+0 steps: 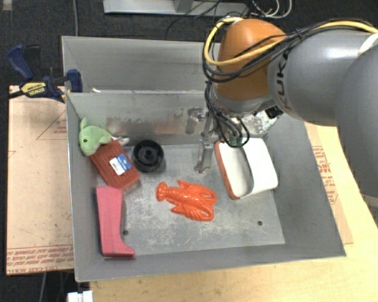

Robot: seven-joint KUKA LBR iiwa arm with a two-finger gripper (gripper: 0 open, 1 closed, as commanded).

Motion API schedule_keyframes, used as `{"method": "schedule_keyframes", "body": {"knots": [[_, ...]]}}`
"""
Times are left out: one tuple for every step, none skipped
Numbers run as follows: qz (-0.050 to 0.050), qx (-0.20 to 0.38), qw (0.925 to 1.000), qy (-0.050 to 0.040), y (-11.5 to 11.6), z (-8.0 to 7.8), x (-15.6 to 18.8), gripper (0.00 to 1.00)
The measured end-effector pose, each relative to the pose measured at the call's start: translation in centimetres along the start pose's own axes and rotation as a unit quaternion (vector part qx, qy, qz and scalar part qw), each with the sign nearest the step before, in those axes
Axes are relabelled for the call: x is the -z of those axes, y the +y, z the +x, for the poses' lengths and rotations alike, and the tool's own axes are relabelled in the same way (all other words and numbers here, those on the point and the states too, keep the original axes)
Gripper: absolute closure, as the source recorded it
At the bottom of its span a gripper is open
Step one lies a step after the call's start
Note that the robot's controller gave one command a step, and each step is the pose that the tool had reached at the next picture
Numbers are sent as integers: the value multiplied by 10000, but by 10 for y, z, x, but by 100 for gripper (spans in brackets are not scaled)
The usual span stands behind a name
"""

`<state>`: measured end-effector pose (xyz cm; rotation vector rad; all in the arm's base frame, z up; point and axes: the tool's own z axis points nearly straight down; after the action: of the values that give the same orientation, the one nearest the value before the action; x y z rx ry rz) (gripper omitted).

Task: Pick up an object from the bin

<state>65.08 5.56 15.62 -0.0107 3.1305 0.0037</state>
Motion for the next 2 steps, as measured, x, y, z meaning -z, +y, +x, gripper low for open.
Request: {"method": "schedule_keyframes", "body": {"knots": [[-8, 1993, 9799, 29, -10, 28, -80, 0], [0, 194, 9998, -31, -50, 57, -80, 100]]}}
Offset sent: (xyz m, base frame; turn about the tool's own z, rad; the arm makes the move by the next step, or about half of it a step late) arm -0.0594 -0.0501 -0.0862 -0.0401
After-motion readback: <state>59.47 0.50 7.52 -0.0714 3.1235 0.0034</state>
